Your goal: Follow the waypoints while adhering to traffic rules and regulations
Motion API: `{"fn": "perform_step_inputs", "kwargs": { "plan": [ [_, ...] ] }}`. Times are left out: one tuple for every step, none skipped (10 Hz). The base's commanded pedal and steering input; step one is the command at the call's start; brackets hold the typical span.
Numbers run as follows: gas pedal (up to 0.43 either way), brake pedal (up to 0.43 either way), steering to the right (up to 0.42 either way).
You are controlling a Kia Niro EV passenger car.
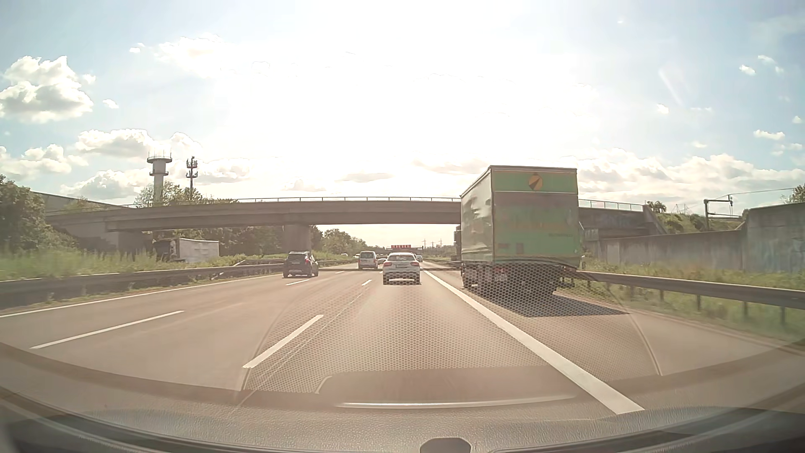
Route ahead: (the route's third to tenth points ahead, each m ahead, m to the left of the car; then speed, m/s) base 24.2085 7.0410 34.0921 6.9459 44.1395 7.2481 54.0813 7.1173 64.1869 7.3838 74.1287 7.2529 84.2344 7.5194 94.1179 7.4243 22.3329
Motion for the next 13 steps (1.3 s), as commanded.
{"fn": "perform_step_inputs", "kwargs": {
  "plan": [
    [0.118,0.000,-0.004],
    [0.118,0.000,-0.005],
    [0.118,0.000,-0.005],
    [0.118,0.000,-0.005],
    [0.118,0.000,-0.006],
    [0.118,0.000,-0.006],
    [0.118,0.000,-0.005],
    [0.118,0.000,-0.005],
    [0.118,0.000,-0.004],
    [0.087,0.000,-0.004],
    [0.059,0.000,-0.004],
    [0.059,0.000,-0.004],
    [0.059,0.000,-0.004]
  ]
}}
